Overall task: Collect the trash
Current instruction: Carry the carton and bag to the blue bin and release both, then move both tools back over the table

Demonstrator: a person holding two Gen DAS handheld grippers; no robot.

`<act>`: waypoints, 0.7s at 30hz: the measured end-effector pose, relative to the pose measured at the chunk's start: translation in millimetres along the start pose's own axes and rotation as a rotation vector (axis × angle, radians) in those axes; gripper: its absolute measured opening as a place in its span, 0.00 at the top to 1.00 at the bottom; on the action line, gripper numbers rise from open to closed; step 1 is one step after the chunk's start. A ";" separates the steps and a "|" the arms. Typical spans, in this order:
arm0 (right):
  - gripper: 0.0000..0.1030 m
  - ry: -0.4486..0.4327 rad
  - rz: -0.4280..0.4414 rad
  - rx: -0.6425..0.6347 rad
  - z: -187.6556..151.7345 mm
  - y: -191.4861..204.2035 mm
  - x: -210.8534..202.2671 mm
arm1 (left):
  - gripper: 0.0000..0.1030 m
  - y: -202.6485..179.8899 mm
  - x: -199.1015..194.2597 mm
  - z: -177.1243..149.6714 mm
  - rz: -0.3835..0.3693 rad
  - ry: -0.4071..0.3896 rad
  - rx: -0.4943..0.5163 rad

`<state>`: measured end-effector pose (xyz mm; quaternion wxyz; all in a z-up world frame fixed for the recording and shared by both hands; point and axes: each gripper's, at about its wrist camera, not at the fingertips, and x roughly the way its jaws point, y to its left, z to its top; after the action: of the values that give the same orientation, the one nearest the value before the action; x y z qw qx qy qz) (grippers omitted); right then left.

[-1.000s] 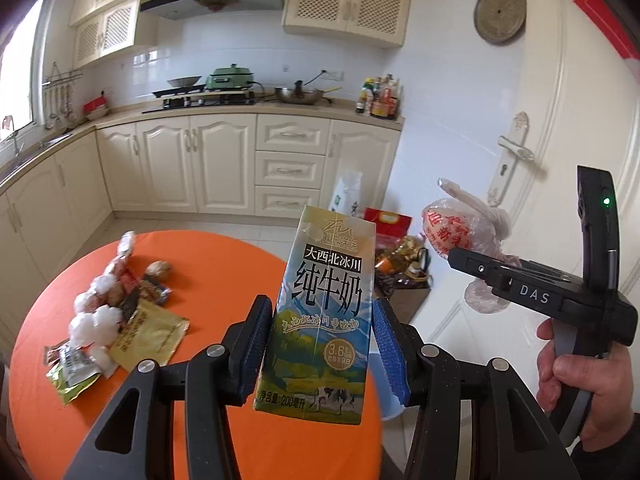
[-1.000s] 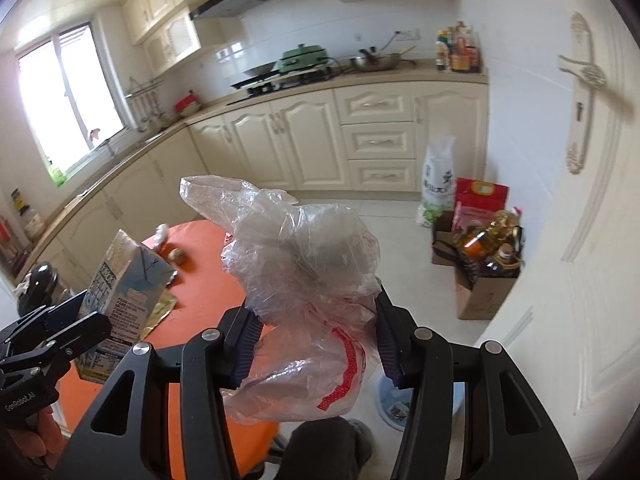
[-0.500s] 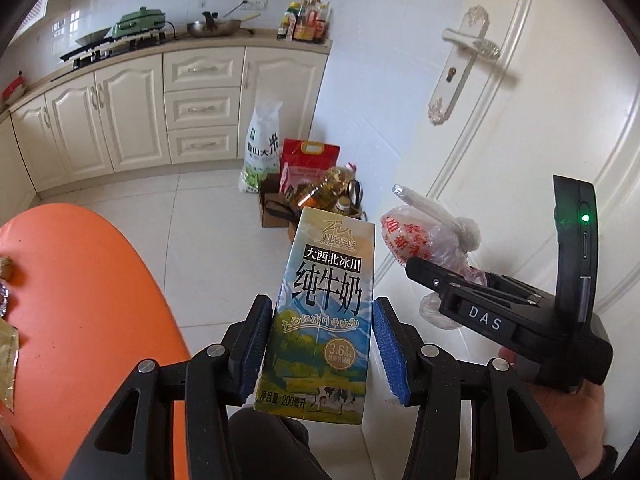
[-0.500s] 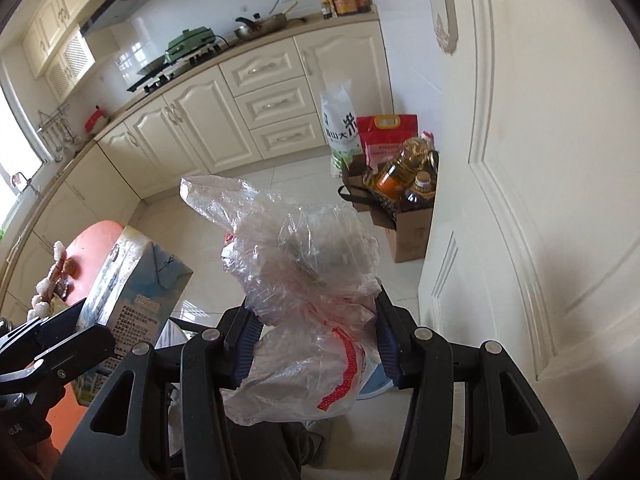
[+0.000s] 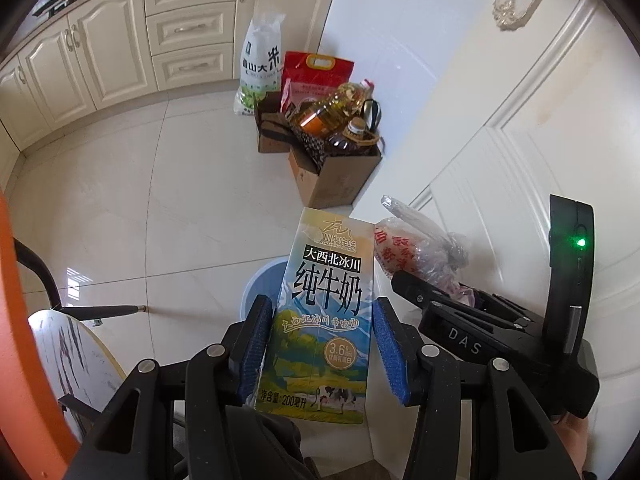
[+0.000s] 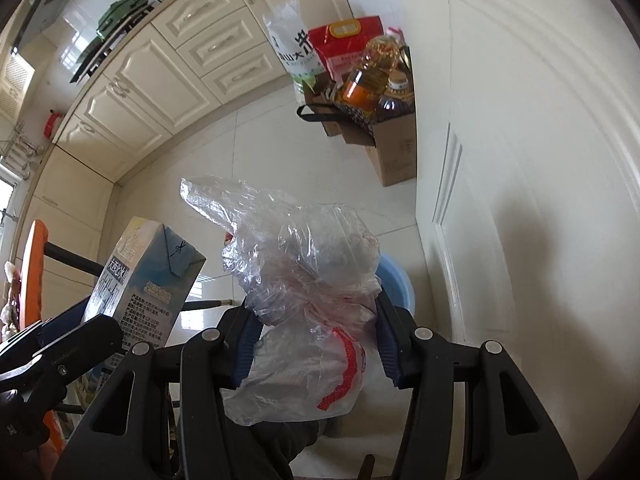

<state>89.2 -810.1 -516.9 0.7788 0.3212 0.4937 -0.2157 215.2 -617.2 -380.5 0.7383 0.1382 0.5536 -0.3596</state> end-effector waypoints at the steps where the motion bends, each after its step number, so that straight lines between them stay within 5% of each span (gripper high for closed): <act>1: 0.50 0.013 -0.002 0.007 1.4 -2.4 9.3 | 0.54 -3.5 10.0 9.7 0.001 0.013 -0.001; 8: 0.45 0.066 0.021 0.070 12.0 -17.8 49.0 | 0.51 -1.2 64.7 39.2 0.017 0.100 -0.018; 13: 0.12 0.065 0.028 0.113 14.8 -25.4 59.7 | 0.29 2.7 86.3 47.9 0.053 0.106 -0.026; 21: 0.00 0.045 -0.020 0.120 6.7 -23.1 47.0 | 0.15 -3.2 67.9 33.3 0.113 0.053 -0.009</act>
<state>98.1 -832.0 -564.1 0.7448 0.3672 0.5002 -0.2454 245.6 -665.2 -430.5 0.7431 0.1753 0.5657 -0.3113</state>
